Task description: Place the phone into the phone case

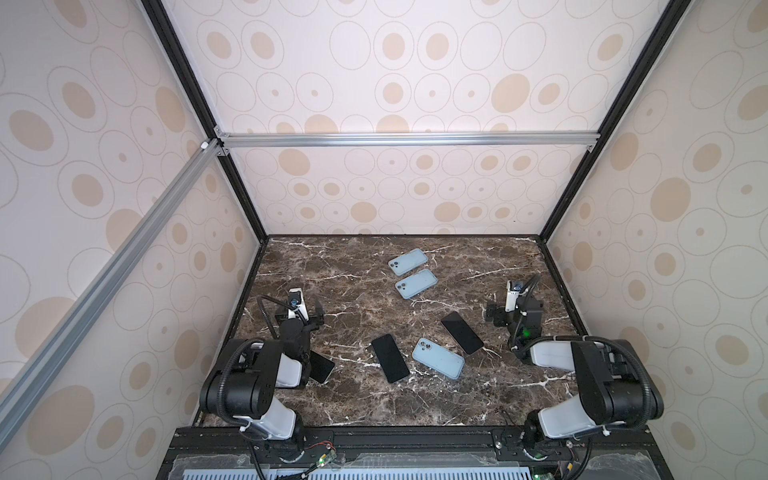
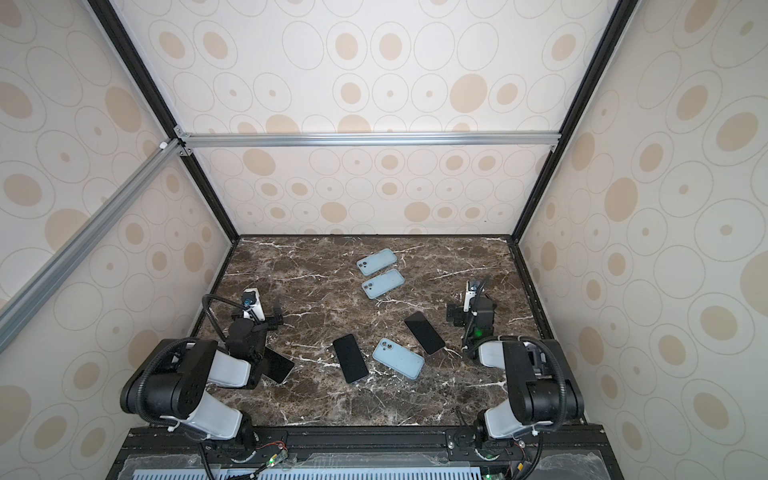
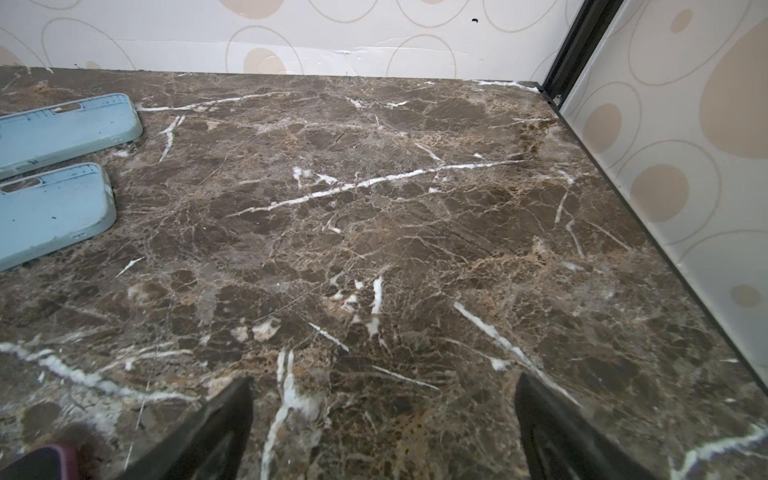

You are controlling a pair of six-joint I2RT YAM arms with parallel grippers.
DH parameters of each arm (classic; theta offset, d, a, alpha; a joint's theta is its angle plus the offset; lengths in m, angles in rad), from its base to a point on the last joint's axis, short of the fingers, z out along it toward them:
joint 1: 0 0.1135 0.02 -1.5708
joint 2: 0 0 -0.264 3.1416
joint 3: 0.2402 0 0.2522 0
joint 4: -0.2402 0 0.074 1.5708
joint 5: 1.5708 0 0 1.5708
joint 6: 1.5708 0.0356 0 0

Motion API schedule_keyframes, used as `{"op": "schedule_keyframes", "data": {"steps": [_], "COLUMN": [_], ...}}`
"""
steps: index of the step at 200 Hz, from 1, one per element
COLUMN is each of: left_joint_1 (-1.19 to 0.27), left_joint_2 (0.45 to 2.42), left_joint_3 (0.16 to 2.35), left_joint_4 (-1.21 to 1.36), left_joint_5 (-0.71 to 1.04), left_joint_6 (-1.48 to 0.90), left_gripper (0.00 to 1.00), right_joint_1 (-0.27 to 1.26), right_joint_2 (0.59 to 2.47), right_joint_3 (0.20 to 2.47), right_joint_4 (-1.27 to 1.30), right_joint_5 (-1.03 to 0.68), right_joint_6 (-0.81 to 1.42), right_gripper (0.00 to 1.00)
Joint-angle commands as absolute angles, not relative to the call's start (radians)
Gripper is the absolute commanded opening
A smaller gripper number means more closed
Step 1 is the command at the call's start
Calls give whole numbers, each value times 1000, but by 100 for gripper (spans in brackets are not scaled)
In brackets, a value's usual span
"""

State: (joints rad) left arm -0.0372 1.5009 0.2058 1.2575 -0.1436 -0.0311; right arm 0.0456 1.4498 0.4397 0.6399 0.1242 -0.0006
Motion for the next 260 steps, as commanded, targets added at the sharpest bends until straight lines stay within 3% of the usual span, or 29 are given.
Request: {"op": "schedule_keyframes", "data": {"steps": [1,30,71,100,128,170,260], "left_joint_1": [-47,-53,-127,-168,-238,-363,-491], "left_joint_2": [1316,1090,949,877,790,726,929], "left_joint_3": [289,439,661,617,498,385,445], "left_joint_4": [1061,768,392,322,316,311,418], "left_joint_5": [-163,-57,297,573,707,713,621], "left_joint_6": [-22,-129,-55,6,101,261,216], "left_gripper": [86,84,84,84,83,84,84], "right_joint_1": [50,54,137,257,305,310,310], "right_joint_2": [1298,1154,1036,1011,1011,1037,1225], "right_joint_3": [533,659,855,963,992,947,914], "right_joint_4": [429,130,-264,-490,-633,-732,-756], "right_joint_5": [118,-4,-168,-148,-153,-122,-85], "right_joint_6": [24,126,159,47,40,104,151], "right_gripper": [99,97,95,95,95,95,100]}}
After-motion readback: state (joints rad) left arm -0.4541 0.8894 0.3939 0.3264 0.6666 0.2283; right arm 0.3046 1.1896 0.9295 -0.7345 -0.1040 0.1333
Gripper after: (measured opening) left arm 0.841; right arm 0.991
